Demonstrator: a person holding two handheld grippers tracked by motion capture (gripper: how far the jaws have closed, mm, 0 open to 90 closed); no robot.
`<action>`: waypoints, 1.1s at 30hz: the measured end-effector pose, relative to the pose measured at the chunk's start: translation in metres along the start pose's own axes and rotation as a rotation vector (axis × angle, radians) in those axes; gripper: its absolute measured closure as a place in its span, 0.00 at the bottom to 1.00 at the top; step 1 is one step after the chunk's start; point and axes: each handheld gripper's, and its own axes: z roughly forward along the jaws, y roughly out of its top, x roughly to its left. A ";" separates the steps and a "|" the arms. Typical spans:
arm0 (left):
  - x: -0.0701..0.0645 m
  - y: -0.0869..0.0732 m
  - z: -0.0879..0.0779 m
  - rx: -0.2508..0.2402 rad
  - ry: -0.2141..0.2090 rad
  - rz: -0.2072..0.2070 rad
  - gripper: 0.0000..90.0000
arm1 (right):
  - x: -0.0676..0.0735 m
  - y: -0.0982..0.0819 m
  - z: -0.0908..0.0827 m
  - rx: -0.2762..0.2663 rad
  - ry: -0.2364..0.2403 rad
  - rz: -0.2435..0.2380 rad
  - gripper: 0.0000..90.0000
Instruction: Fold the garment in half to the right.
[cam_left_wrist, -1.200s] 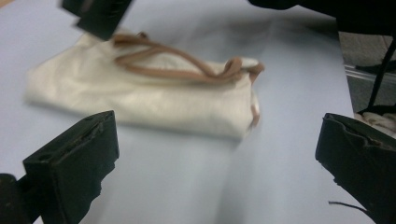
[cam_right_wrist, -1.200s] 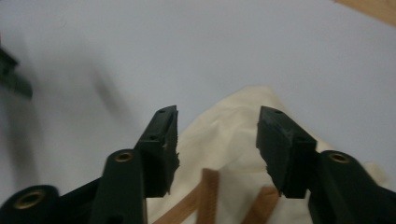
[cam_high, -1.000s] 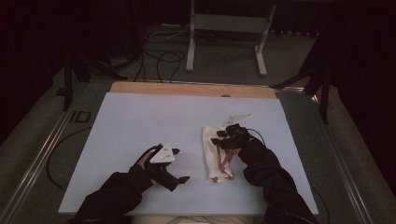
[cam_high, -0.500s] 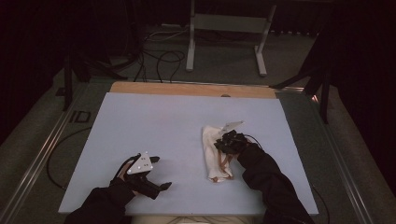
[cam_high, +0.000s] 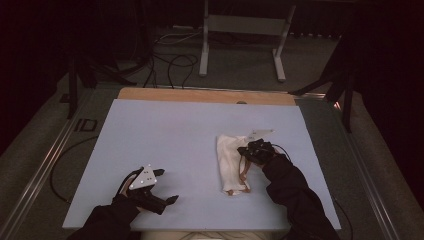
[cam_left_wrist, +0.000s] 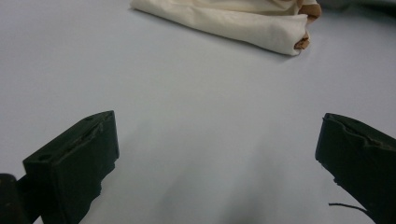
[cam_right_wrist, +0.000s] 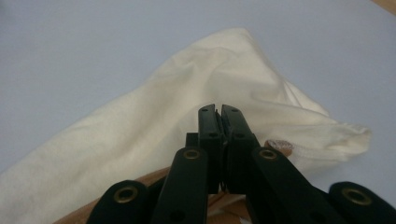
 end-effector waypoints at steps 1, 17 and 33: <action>0.000 0.000 -0.001 -0.003 0.003 -0.002 0.01 | -0.001 -0.002 -0.002 -0.003 0.000 0.002 0.98; 0.005 -0.003 -0.006 -0.026 0.015 -0.022 0.01 | -0.028 -0.032 -0.026 -0.015 -0.087 0.074 0.98; 0.004 -0.005 -0.007 -0.029 0.010 -0.024 0.01 | -0.039 -0.054 -0.021 0.013 -0.094 0.145 0.97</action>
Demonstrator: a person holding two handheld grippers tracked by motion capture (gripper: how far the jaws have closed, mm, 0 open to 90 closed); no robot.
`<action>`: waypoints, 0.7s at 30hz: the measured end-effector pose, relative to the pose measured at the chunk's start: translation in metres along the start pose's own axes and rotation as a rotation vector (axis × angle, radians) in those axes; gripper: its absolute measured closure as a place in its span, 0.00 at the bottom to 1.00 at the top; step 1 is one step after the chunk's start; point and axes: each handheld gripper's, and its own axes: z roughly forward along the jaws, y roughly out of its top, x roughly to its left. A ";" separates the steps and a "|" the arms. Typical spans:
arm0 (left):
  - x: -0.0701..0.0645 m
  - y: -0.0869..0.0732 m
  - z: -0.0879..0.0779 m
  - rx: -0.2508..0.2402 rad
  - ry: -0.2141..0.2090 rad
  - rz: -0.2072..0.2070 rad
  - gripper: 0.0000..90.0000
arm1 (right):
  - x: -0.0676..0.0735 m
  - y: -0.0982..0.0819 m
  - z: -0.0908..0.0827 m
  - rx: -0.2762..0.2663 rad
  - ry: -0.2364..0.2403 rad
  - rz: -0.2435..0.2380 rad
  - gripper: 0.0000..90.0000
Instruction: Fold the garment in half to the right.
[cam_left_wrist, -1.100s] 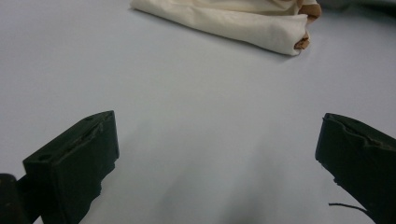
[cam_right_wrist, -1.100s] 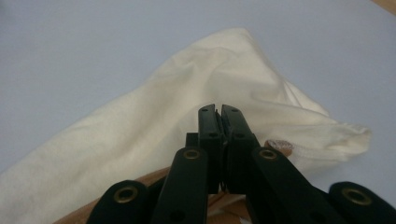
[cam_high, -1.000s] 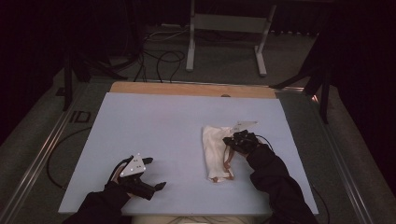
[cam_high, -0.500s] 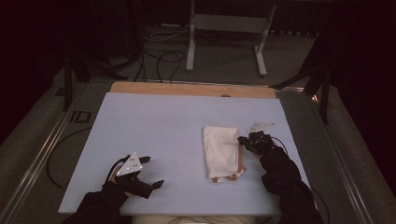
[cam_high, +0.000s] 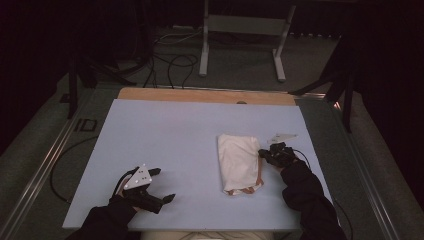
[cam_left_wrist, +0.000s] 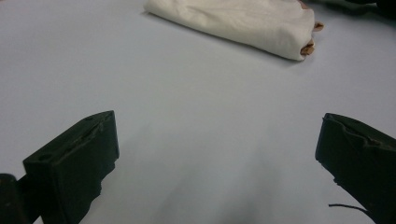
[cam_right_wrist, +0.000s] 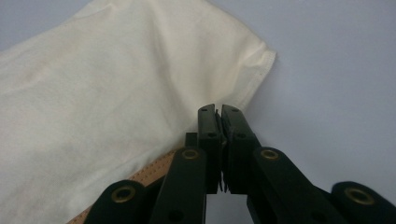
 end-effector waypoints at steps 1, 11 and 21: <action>0.000 0.000 0.000 -0.001 0.000 -0.001 0.01 | -0.001 -0.001 0.000 -0.003 0.004 0.007 0.97; 0.000 -0.001 -0.002 -0.003 0.004 -0.005 0.01 | -0.007 -0.012 0.005 0.020 0.010 0.052 0.90; -0.001 -0.003 -0.005 -0.002 0.008 -0.003 0.01 | -0.010 -0.016 0.001 0.045 0.009 0.056 0.92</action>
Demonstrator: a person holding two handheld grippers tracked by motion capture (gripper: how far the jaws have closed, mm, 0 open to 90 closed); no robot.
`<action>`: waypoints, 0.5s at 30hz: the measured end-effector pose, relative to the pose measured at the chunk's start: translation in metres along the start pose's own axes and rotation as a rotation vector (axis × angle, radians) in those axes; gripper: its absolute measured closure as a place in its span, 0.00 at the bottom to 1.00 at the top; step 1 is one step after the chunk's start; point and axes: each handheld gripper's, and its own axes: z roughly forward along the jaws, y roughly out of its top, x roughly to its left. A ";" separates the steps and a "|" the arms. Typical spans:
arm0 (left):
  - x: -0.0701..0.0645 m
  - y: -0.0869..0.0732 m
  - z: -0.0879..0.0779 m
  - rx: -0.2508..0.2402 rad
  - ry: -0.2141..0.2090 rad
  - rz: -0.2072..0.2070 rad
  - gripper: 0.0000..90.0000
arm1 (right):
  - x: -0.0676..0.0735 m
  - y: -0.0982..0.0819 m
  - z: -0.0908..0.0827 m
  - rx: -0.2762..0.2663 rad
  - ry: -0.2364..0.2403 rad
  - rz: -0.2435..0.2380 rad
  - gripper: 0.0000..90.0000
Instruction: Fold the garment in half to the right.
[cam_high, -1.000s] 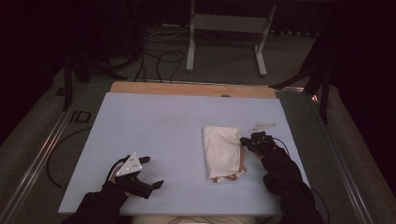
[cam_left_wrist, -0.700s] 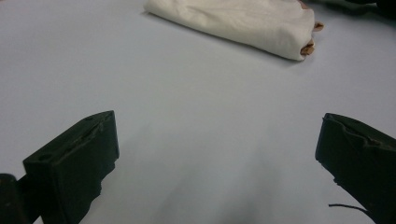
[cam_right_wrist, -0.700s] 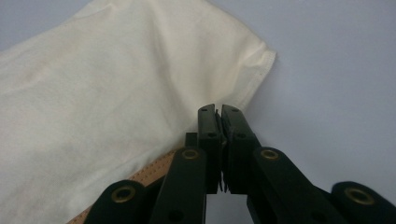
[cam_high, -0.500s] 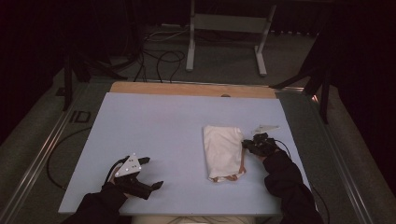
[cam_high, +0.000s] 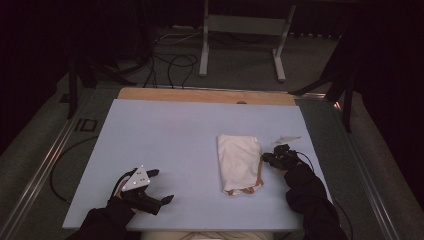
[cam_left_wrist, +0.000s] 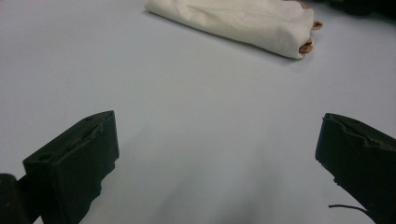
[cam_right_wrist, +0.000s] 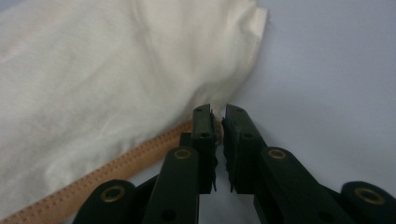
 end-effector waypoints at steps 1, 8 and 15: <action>0.000 0.000 -0.001 -0.003 0.001 -0.003 0.01 | -0.001 0.001 -0.003 -0.005 -0.009 0.009 0.92; 0.000 -0.002 -0.002 -0.022 -0.008 -0.006 0.01 | -0.006 0.020 -0.015 -0.065 -0.015 0.017 0.83; 0.001 -0.003 -0.003 -0.041 -0.010 -0.008 0.01 | -0.018 0.048 -0.004 -0.079 -0.004 0.039 0.78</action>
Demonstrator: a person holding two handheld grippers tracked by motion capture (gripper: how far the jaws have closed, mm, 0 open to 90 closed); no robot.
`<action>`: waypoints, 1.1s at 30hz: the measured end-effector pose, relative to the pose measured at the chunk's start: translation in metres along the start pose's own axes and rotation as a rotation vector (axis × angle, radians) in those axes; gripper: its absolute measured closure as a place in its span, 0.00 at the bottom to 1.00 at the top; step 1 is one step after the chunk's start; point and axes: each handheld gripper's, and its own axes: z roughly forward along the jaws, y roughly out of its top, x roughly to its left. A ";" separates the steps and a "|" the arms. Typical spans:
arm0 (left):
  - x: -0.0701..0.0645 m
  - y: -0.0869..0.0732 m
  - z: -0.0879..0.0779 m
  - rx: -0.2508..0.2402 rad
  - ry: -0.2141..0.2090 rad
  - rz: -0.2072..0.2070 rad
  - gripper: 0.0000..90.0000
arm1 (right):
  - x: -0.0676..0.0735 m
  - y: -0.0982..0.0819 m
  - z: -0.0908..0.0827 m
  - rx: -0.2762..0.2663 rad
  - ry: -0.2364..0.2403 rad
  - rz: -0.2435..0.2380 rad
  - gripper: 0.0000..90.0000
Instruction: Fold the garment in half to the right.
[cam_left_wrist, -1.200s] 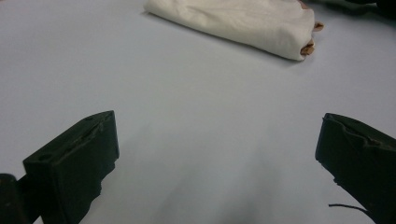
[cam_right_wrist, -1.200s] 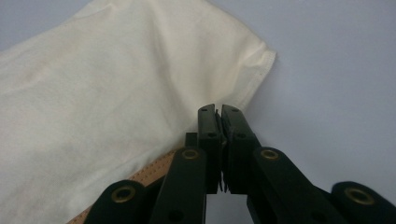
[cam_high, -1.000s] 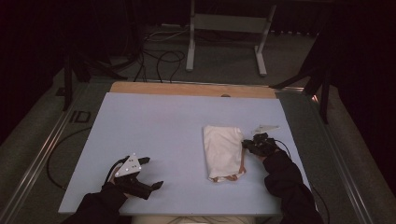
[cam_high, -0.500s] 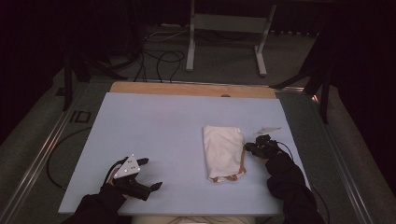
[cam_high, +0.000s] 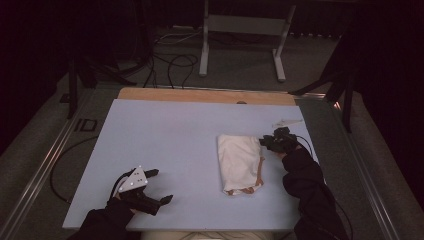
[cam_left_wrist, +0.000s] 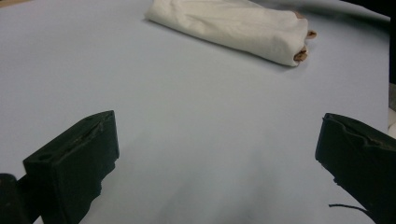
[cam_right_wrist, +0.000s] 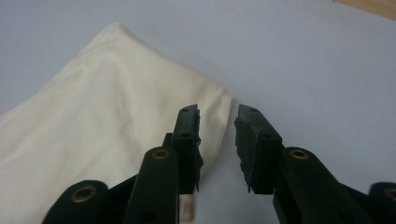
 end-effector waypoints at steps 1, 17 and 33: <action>0.000 0.000 0.000 -0.001 0.002 0.000 0.01 | -0.002 0.003 0.003 0.000 -0.003 0.003 0.78; 0.001 -0.001 -0.002 -0.015 0.001 0.000 0.01 | -0.015 0.016 0.053 0.078 0.051 0.087 0.84; 0.002 -0.001 -0.002 -0.017 0.001 -0.002 0.01 | -0.012 0.019 0.044 0.053 -0.009 0.033 1.00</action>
